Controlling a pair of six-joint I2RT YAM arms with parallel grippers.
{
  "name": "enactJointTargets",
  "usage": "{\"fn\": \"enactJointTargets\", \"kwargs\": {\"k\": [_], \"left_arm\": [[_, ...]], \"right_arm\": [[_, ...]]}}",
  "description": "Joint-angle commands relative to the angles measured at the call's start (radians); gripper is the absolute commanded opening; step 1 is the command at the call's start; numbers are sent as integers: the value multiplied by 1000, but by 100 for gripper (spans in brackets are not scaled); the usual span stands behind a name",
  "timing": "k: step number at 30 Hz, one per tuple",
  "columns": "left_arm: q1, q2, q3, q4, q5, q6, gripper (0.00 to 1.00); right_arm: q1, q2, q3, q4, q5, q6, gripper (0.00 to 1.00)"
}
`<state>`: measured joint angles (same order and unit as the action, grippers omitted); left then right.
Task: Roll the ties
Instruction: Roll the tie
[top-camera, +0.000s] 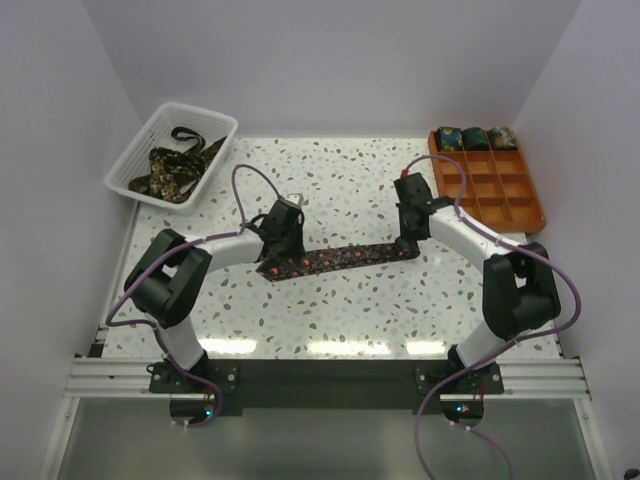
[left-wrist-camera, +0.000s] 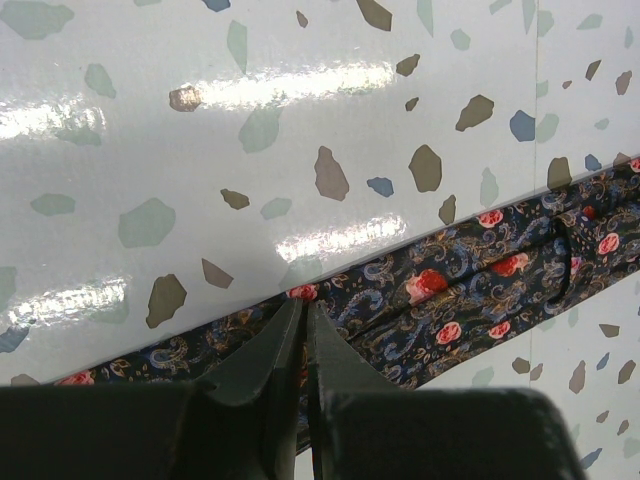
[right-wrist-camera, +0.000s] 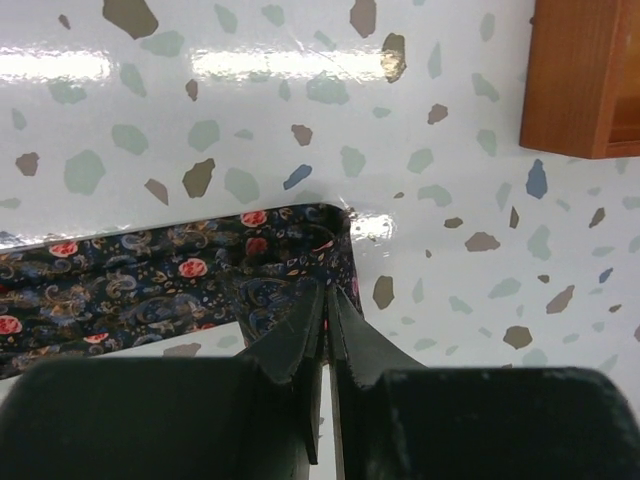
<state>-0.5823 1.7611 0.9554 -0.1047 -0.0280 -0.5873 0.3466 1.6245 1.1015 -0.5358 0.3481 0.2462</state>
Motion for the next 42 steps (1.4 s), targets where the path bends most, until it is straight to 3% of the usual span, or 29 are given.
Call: {"fn": "enactJointTargets", "kwargs": {"k": [1,16,24,29,34,38,42], "left_arm": [[7,-9,-6,-55,7,-2,11],[1,-92,77,-78,23,-43,16],[-99,-103,170,-35,45,-123,20],[-191,-22,227,68,88,-209,20],[-238,60,279,89,102,-252,20],[-264,104,301,169,131,-284,21],[-303,176,384,187,131,-301,21]], "right_arm": [[0,-11,-15,33,-89,-4,8],[2,-8,-46,99,-311,91,8],[2,6,-57,132,-345,145,8],[2,-1,-60,146,-380,162,8],[-8,-101,-8,82,-275,127,15],[-73,-133,8,43,-256,110,24],[-153,-144,-23,39,-259,125,24]]}}
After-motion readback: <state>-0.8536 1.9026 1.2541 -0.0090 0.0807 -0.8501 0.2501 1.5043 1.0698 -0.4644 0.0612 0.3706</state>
